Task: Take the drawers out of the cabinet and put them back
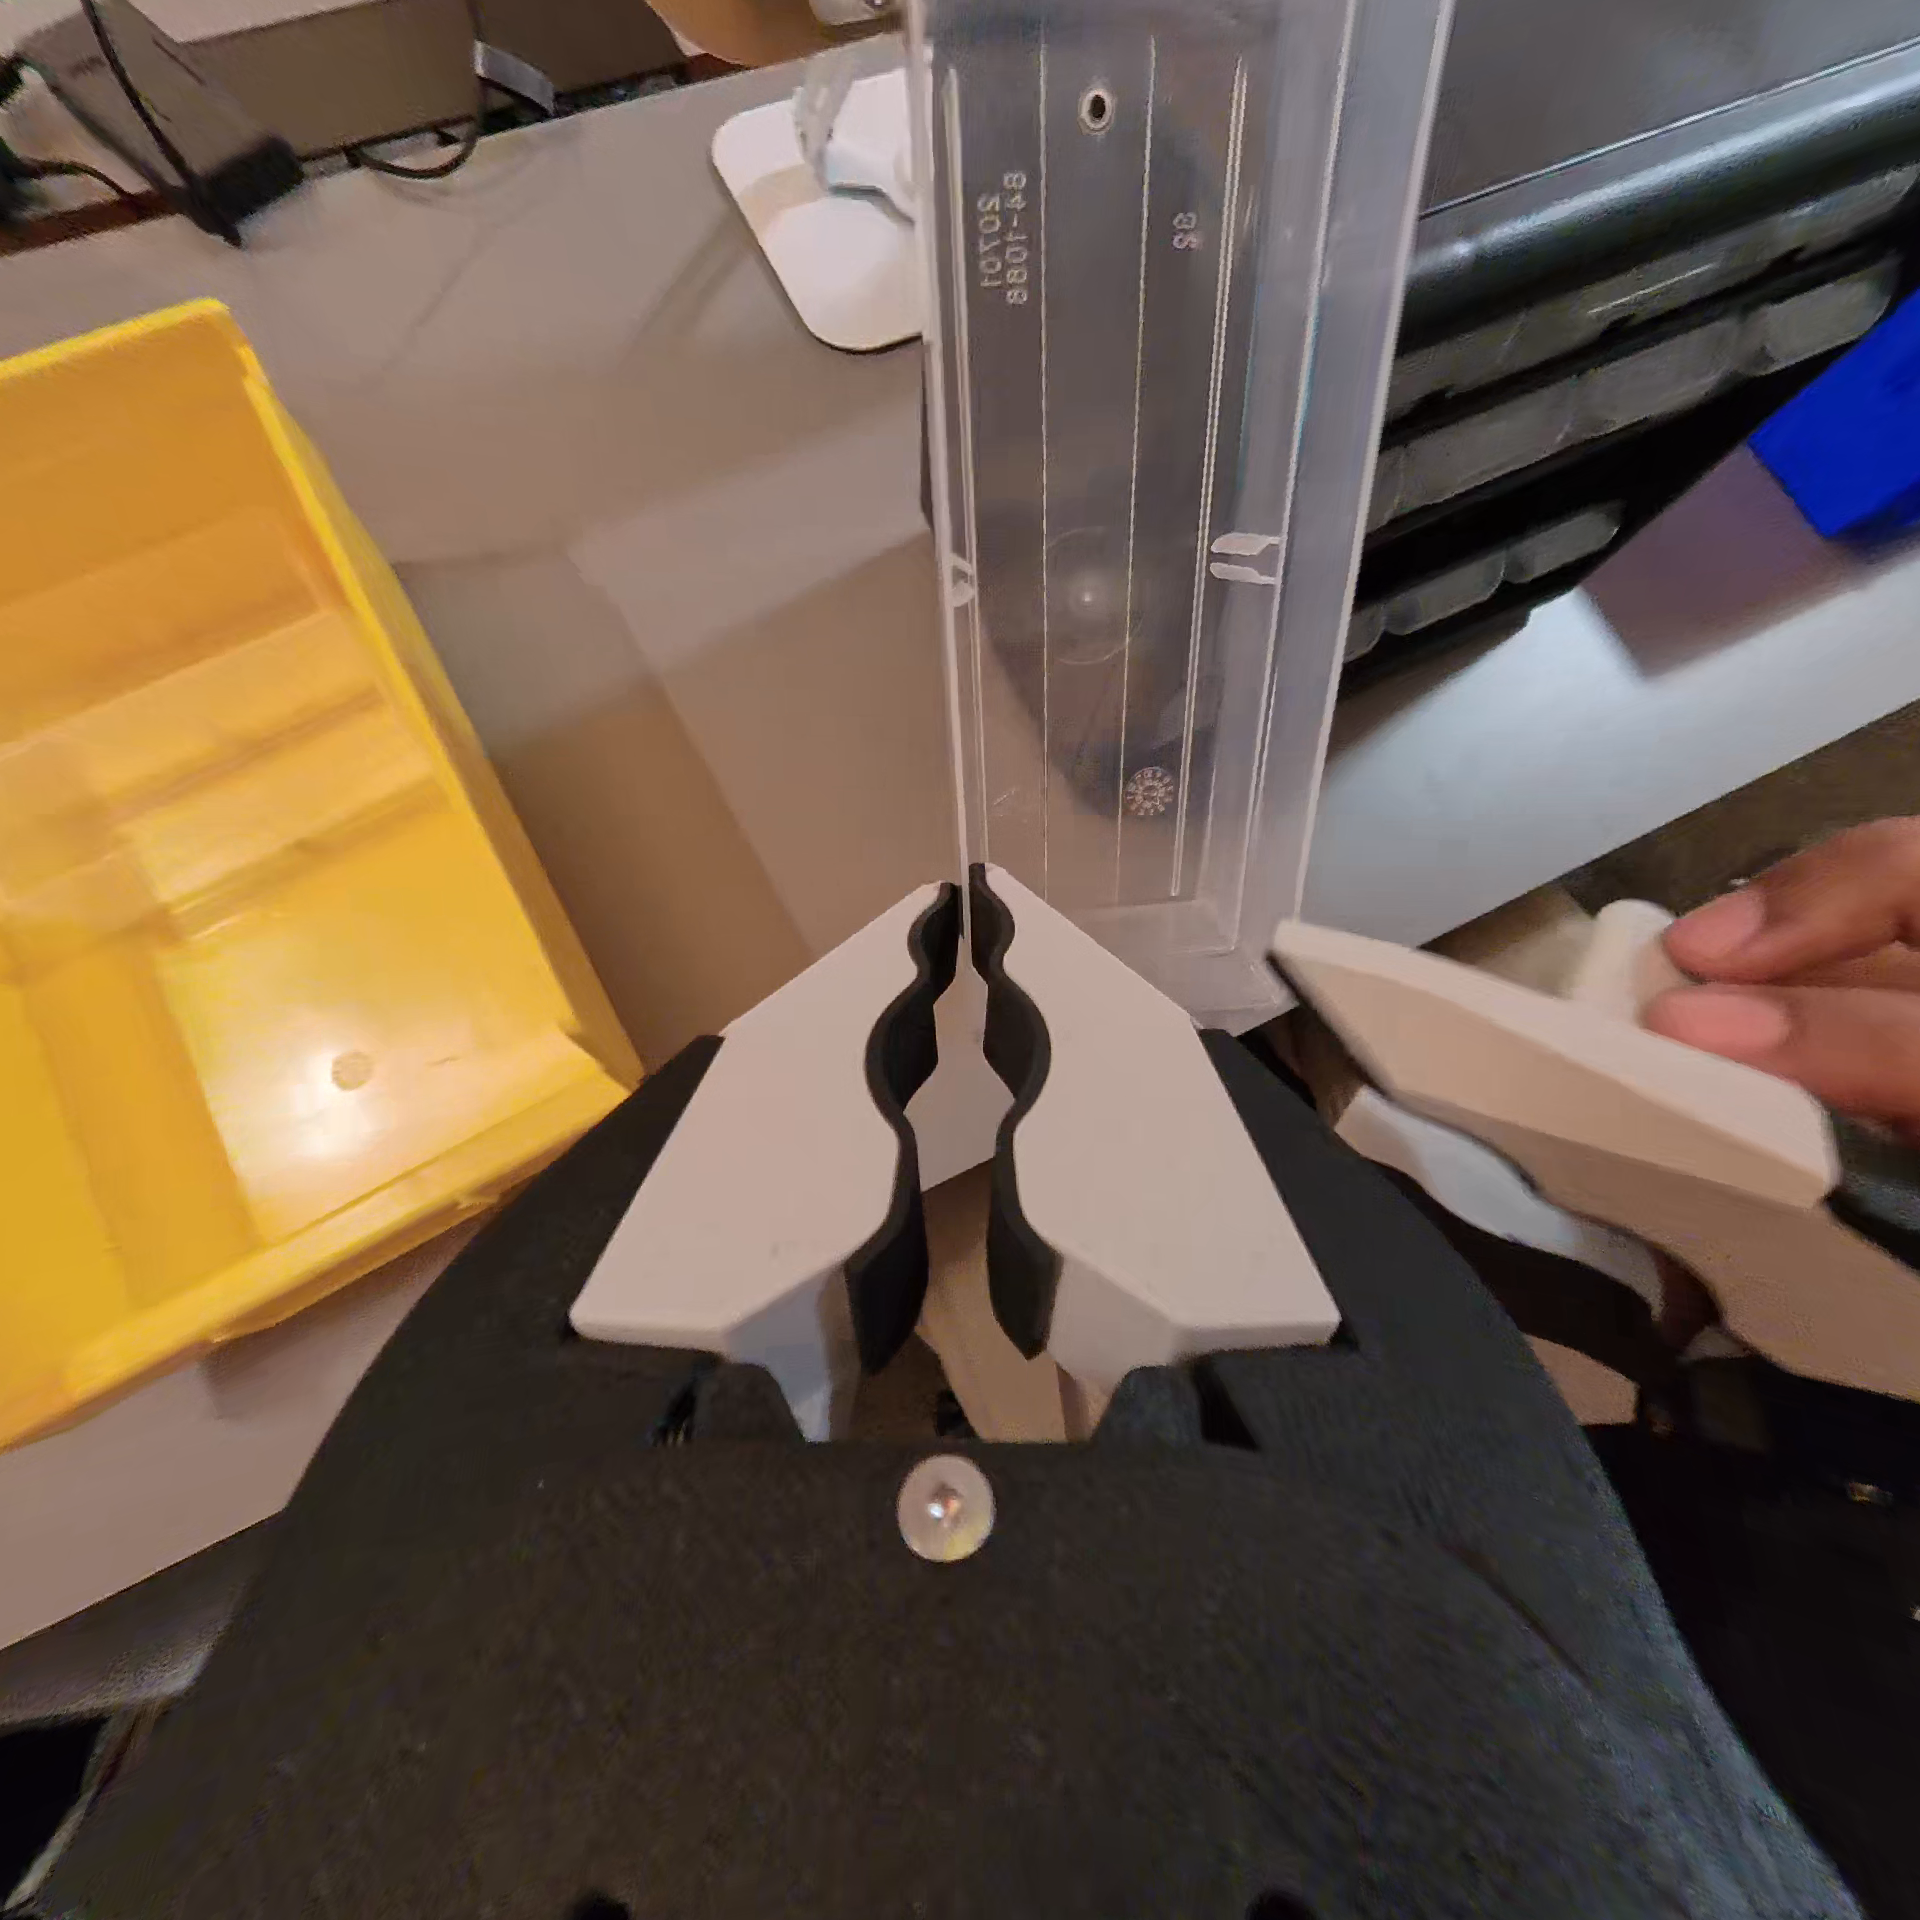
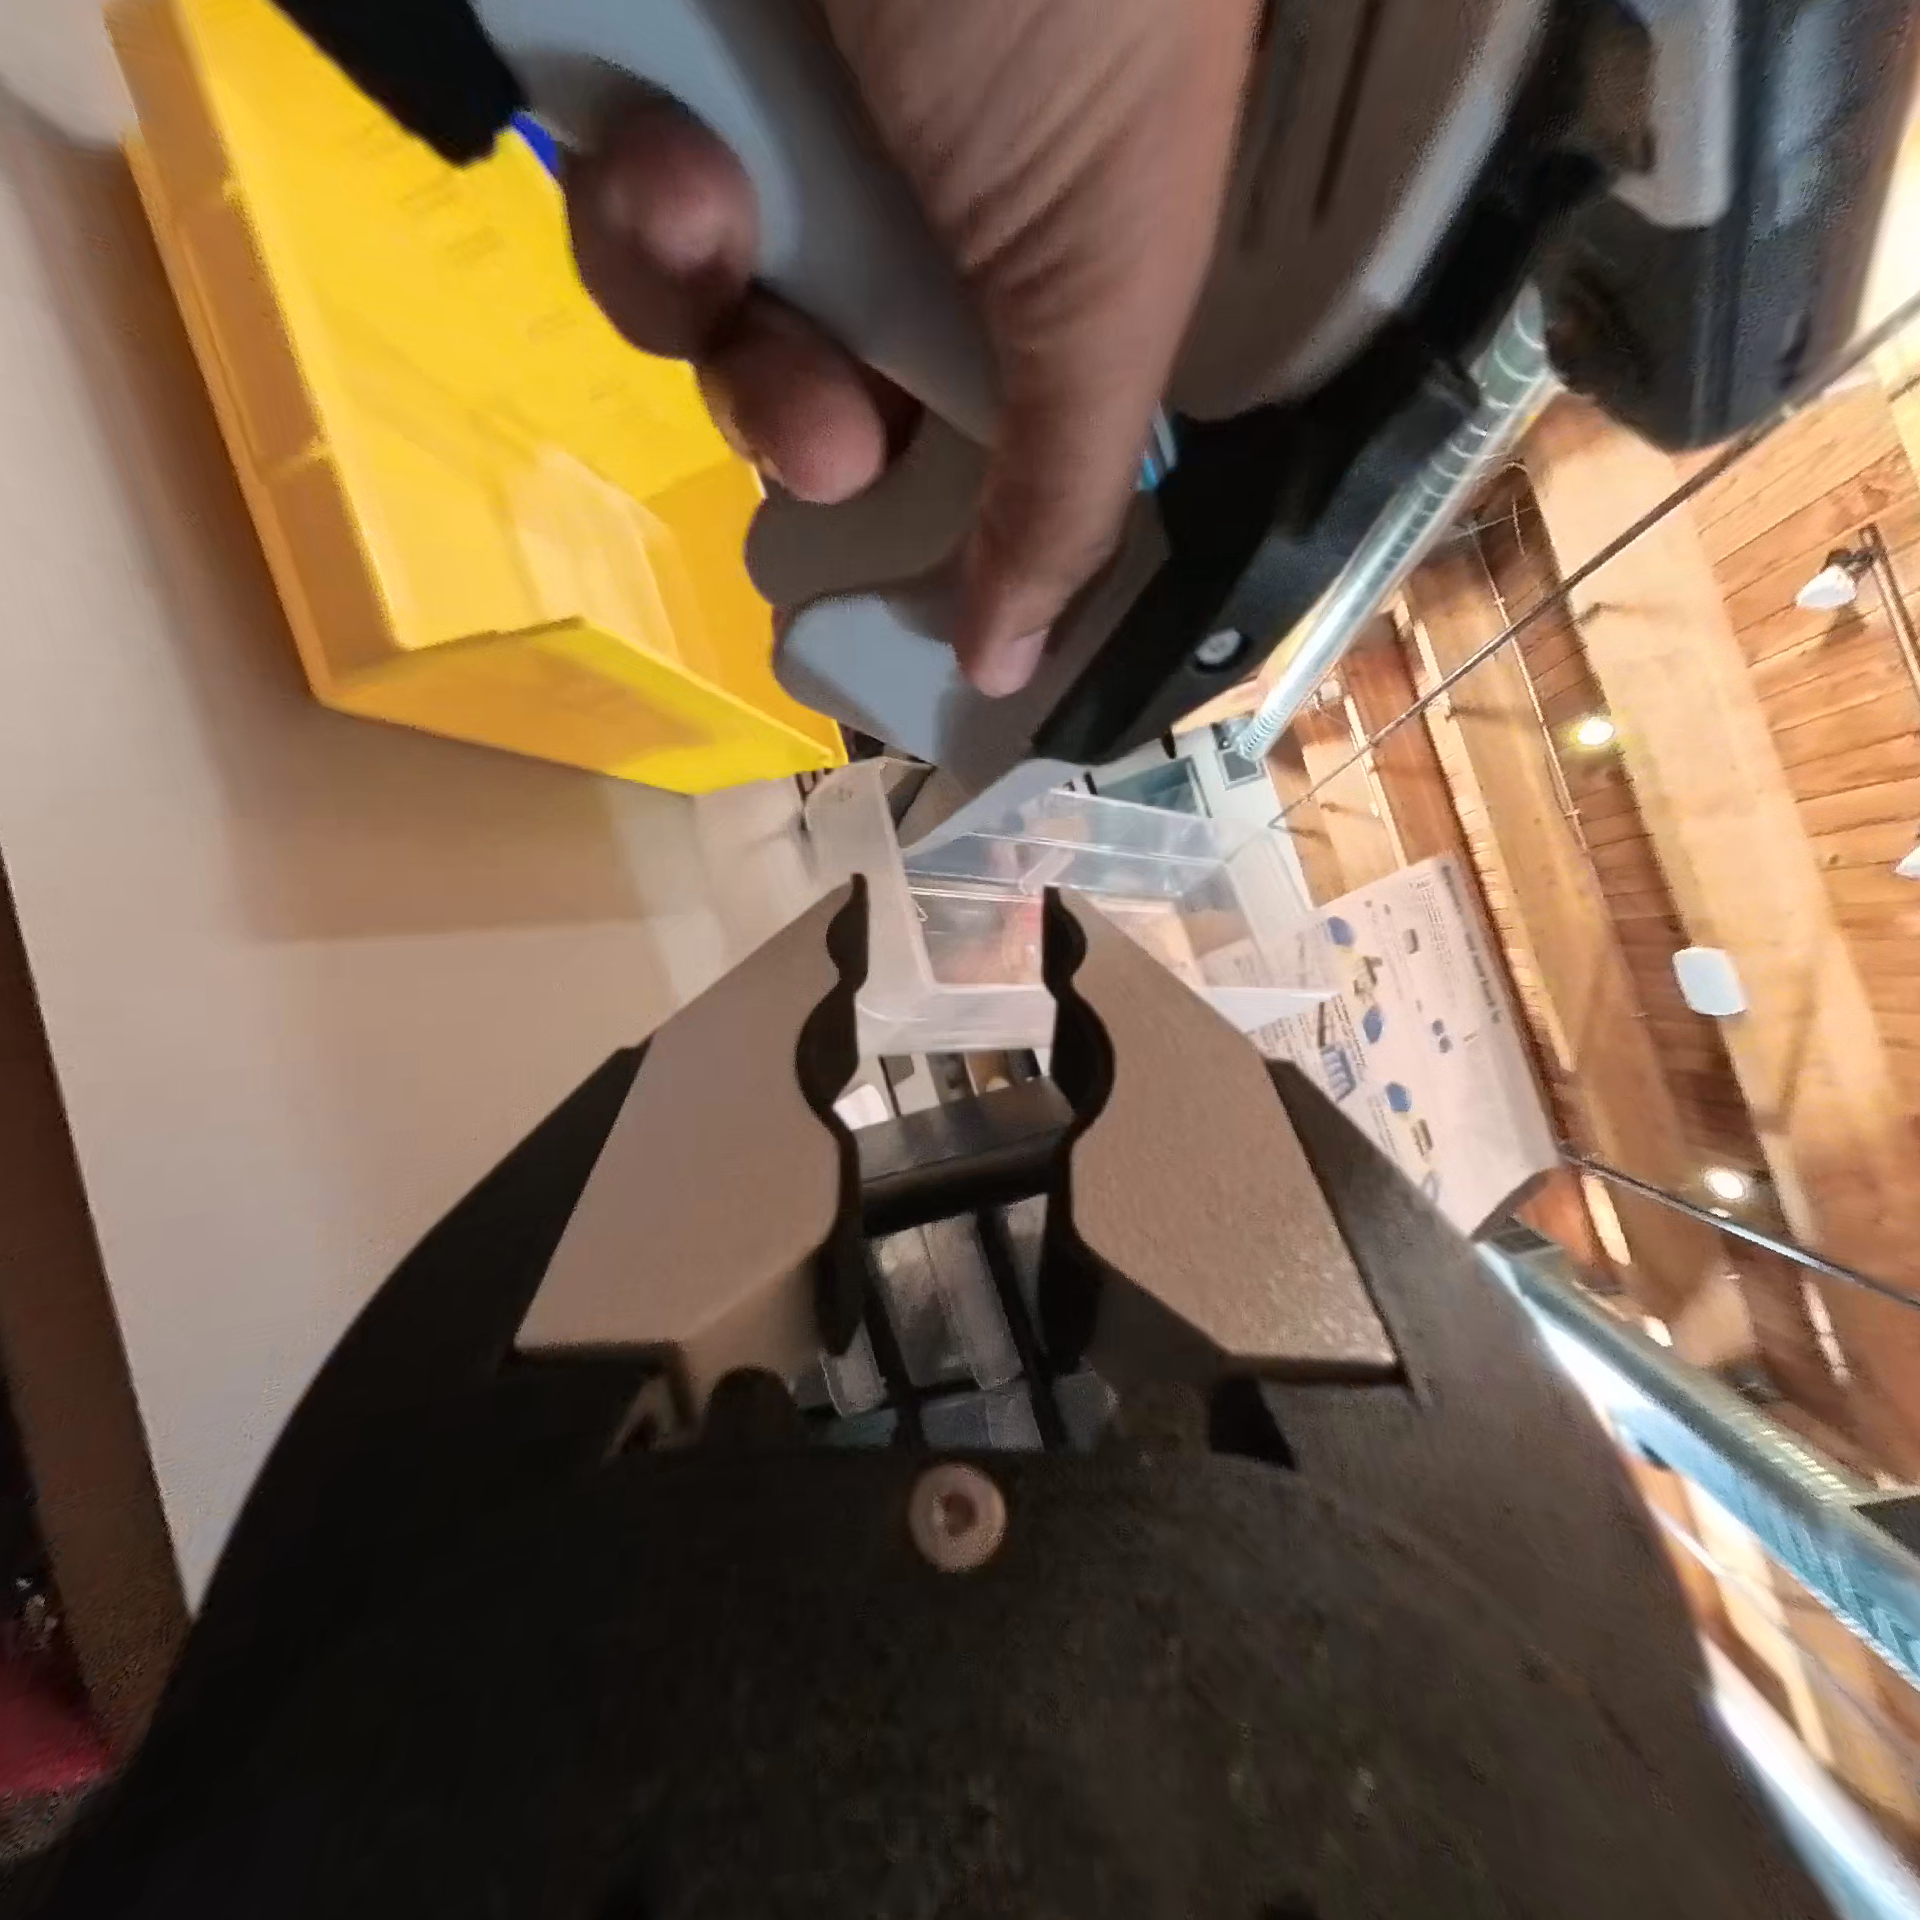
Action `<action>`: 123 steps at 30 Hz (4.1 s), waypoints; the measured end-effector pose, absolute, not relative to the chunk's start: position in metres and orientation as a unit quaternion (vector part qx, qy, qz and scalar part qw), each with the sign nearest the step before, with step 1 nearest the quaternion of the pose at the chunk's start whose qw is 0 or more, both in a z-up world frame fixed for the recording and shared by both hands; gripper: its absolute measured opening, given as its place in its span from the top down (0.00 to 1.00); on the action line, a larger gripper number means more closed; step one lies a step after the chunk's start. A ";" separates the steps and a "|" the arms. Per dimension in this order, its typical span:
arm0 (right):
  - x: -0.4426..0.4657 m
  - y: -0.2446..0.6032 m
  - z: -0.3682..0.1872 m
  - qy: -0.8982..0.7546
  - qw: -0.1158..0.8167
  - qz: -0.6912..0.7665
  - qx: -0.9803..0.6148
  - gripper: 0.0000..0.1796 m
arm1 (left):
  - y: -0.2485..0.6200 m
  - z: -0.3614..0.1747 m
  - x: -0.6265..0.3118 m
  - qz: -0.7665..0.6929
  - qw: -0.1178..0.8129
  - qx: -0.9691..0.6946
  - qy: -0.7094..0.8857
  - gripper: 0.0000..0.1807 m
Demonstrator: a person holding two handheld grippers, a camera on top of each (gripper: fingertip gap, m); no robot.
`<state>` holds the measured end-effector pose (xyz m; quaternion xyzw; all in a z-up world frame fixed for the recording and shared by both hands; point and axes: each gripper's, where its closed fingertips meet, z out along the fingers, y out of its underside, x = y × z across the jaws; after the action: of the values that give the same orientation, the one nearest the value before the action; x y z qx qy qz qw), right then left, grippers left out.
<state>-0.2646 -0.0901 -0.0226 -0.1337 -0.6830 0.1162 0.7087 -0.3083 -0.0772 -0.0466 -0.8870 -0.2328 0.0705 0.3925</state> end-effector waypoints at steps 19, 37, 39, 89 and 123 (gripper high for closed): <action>-0.271 -0.057 -0.063 -0.745 0.656 0.048 -0.114 0.90 | -0.046 -0.047 -0.287 0.054 0.445 -0.873 -0.191 0.82; -0.135 -0.037 -0.111 -0.885 0.382 0.251 -0.083 0.90 | -0.020 -0.079 -0.301 -0.078 0.633 -0.717 -0.281 0.58; -0.127 -0.031 -0.118 -0.898 0.346 0.263 -0.072 0.90 | -0.007 -0.093 -0.302 -0.101 0.637 -0.705 -0.295 0.58; -0.144 0.028 -0.109 -0.868 0.274 0.355 -0.215 0.90 | 0.019 -0.126 -0.267 -0.138 0.651 -0.731 -0.151 0.62; -0.161 0.042 -0.123 -0.867 0.310 0.319 -0.227 0.90 | 0.020 -0.130 -0.268 -0.143 0.643 -0.735 -0.160 0.63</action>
<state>-0.1605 0.0422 -0.1229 -0.2266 -0.8667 0.3186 0.3097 -0.2684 0.0203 -0.1300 -0.7347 -0.1600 -0.1434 0.6435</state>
